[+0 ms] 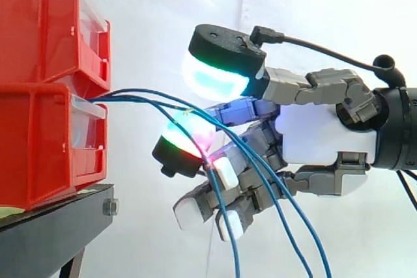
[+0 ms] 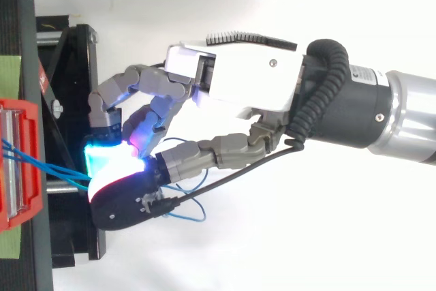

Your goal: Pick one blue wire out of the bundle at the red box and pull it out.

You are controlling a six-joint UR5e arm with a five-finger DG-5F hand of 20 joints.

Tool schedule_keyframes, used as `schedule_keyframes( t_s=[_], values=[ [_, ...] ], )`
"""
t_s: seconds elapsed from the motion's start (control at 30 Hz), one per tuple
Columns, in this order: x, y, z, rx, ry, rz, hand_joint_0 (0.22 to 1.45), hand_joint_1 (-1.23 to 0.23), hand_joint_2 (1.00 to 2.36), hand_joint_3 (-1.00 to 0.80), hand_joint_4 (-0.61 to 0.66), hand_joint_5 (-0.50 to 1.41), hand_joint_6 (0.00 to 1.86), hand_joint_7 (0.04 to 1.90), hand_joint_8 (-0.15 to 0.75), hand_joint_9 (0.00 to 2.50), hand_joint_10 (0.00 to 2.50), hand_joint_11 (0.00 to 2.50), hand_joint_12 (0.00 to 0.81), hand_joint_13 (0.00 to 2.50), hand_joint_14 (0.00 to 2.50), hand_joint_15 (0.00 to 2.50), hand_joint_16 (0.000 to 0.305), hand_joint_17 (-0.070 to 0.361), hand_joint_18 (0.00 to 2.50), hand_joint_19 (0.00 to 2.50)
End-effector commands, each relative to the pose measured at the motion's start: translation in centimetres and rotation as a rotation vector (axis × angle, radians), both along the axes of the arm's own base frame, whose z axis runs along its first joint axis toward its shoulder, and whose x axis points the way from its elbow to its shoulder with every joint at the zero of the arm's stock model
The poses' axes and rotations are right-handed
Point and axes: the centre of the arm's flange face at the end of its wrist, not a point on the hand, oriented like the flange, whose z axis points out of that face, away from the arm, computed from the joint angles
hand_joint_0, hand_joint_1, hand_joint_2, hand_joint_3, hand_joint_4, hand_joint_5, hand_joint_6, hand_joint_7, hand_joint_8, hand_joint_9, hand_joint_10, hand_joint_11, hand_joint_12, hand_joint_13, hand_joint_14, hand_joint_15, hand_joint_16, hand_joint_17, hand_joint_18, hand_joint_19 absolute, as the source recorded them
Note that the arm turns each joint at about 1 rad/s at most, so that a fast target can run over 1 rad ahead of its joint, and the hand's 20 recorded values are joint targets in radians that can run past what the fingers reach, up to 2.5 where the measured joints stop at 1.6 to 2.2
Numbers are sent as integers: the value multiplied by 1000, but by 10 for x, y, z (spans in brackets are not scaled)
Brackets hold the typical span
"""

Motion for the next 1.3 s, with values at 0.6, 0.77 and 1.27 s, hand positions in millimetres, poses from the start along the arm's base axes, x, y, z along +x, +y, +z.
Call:
schedule_keyframes(
  t_s=[0.6, 0.77, 1.27],
  values=[
    [0, 1, 0, 28, 0, 4, 702, -939, 1007, -431, 247, -186, 931, 1117, 415, 937, 20, 757, 475, 887, 16, 436, 61, 138, 905, 462],
    [-1, 1, -1, 31, 9, 4, 714, -955, 1000, -500, 257, -193, 931, 1086, 404, 910, 20, 760, 473, 878, 18, 428, 61, 137, 901, 441],
    [-1, 1, -1, 36, 9, 6, 560, -711, 1001, -487, 269, -164, 910, 1145, 444, 1004, 20, 758, 501, 916, 17, 448, 64, 145, 937, 503]
  ],
)
